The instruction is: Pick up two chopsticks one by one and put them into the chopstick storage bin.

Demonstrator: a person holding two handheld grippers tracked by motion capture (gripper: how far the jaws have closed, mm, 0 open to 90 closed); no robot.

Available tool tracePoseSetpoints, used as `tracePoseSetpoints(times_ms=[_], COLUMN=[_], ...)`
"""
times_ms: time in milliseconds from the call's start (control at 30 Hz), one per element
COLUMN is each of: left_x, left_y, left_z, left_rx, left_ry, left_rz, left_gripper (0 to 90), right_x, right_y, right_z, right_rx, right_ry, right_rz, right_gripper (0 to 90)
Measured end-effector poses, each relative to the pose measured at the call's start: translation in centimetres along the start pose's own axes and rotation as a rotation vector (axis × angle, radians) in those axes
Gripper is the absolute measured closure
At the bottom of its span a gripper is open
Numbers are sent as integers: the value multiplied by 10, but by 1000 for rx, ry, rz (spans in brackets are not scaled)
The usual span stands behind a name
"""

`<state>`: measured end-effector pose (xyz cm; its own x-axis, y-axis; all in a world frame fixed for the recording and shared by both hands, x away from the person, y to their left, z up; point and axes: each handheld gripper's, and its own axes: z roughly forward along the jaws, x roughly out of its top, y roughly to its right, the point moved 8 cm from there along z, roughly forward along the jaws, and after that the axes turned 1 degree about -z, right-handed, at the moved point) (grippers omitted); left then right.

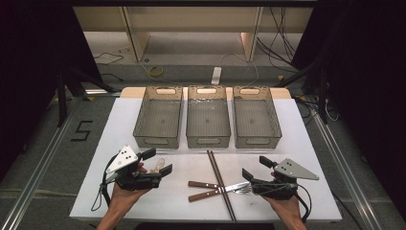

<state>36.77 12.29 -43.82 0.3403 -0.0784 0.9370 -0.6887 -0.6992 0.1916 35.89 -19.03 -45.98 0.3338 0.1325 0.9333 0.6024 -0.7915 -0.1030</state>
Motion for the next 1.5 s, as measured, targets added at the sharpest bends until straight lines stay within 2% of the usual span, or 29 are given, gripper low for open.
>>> tracePoseSetpoints(times_ms=[167, 300, 500, 533, 667, 700, 733, 767, 867, 900, 967, 1100, 1133, 1167, 1233, 1267, 1300, 1367, 1500], left_x=[0, 0, 1, 0, 1, 1, 1, 1, 2, 1, 2, 2, 2, 2, 3, 3, 3, 3, 3], left_y=[0, -1, -2, -2, -2, -2, -2, -2, -2, -2, -2, -1, -2, -2, -2, -2, -2, -1, -1], left_z=[0, 0, 0, 0, 0, 0, 0, 0, 0, 0, 0, 0, 0, 0, 0, 0, 0, 0, -1], left_rx=[1, 6, 5, 6, 7, 7, 5, 5, 5, 4, 3, -2, -1, -2, -2, -2, -3, -4, -4], left_ry=[0, 1, 5, 5, 7, 7, 8, 7, 8, 7, 8, 11, 11, 13, 16, 15, 16, 17, 17], left_rz=[-1, -7, -7, -8, -8, -6, -7, -6, 0, 1, -1, -6, -6, -6, -6, -6, -7, -8, -8], left_gripper=[155, 155, 155, 155, 155, 155, 155, 155, 155, 155, 155, 155, 155, 155, 155, 155, 155, 155, 155], right_x=[1, 6, 20, 24, 28, 28, 28, 27, 24, 24, 20, 15, 15, 13, 12, 8, 8, 3, -1], right_y=[0, -1, 1, 0, -2, -7, -7, -12, -16, -16, -18, -22, -22, -25, -27, -30, -30, -32, -33], right_z=[0, 2, 2, 4, 10, 16, 16, 22, 33, 33, 42, 54, 54, 59, 62, 68, 68, 75, 80], right_rx=[-1, 15, -14, -22, -19, 3, 3, 25, 23, 23, 30, 55, 55, 64, 73, 95, 95, 96, 102], right_ry=[-18, -68, -102, -130, -178, -233, -233, -276, -345, -345, -399, -465, -465, -502, -517, -542, -542, -577, -596], right_rz=[0, 7, 9, -1, -29, -50, -50, -47, -76, -76, -76, -56, -56, -57, -60, -59, -59, -62, -65], right_gripper=[213, 212, 211, 216, 261, 264, 264, 263, 262, 262, 285, 316, 316, 335, 352, 372, 372, 396, 426])
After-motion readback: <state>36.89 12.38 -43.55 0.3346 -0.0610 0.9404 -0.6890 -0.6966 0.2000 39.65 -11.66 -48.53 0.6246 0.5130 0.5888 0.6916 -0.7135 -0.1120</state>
